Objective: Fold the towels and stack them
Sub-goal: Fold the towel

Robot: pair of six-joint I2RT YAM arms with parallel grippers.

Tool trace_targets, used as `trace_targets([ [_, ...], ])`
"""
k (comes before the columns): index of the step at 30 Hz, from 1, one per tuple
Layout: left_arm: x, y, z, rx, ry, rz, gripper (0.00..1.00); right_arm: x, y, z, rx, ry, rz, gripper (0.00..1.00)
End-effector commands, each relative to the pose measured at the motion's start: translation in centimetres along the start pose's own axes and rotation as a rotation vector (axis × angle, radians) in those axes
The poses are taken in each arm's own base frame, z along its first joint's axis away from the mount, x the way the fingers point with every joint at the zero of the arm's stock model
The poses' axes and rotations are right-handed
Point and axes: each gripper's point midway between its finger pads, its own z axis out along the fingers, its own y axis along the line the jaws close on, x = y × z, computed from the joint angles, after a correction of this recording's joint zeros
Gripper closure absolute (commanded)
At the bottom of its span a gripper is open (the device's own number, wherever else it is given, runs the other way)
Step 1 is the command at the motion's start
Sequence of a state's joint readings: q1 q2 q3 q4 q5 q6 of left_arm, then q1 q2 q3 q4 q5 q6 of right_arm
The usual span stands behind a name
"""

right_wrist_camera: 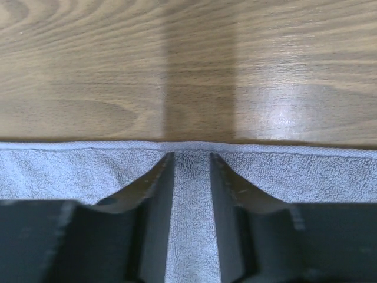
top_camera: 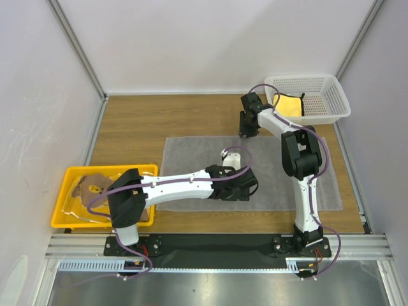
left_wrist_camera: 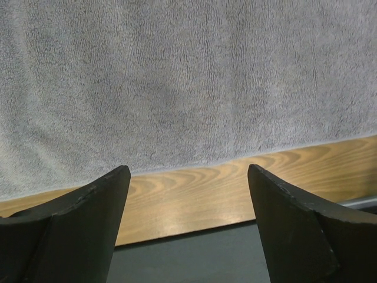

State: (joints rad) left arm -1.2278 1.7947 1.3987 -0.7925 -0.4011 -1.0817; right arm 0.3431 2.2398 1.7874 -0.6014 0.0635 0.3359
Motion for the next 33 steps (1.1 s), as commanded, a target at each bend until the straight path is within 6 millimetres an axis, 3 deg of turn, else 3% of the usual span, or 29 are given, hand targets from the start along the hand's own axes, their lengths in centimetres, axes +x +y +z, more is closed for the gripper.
trace_targets([
  [1, -1.0, -0.4, -0.6, 0.037, -0.055, -0.065, 0.12, -2.7, 0.9, -2.4, -0.022, -0.087, -0.015, 0.63],
  [2, -1.0, -0.6, -0.8, 0.046, -0.057, -0.065, 0.12, -2.7, 1.0, -2.4, -0.018, -0.087, -0.018, 0.58],
  [8, 0.0, 0.2, -0.8, 0.046, -0.041, -0.085, 0.12, -2.1, 1.2, -1.3, 0.016, -0.067, -0.051, 0.58],
  [14, 1.1, 2.1, -0.9, 0.027, -0.031, -0.113, 0.12, -1.6, 1.2, -0.9, 0.031, -0.059, -0.069, 0.84],
  [18, 1.0, 1.7, -1.1, 0.041, -0.034, -0.107, 0.13, -1.6, 1.3, -1.0, 0.019, -0.059, -0.066, 0.85],
  [19, 1.0, 1.6, -1.1, 0.043, -0.034, -0.102, 0.13, -1.4, 1.4, -1.1, 0.016, -0.048, -0.064, 0.83],
  [23, 1.0, 0.9, -1.1, 0.047, -0.032, -0.080, 0.13, -1.3, 1.8, -2.1, 0.000, -0.059, -0.062, 0.51],
  [25, 1.0, 0.6, -1.1, 0.050, -0.029, -0.073, 0.13, -1.1, 1.8, -2.2, -0.002, -0.057, -0.065, 0.46],
  [33, 1.4, 0.5, -0.9, 0.054, -0.025, -0.066, 0.13, 0.2, 1.1, -0.8, 0.034, -0.022, -0.074, 0.49],
])
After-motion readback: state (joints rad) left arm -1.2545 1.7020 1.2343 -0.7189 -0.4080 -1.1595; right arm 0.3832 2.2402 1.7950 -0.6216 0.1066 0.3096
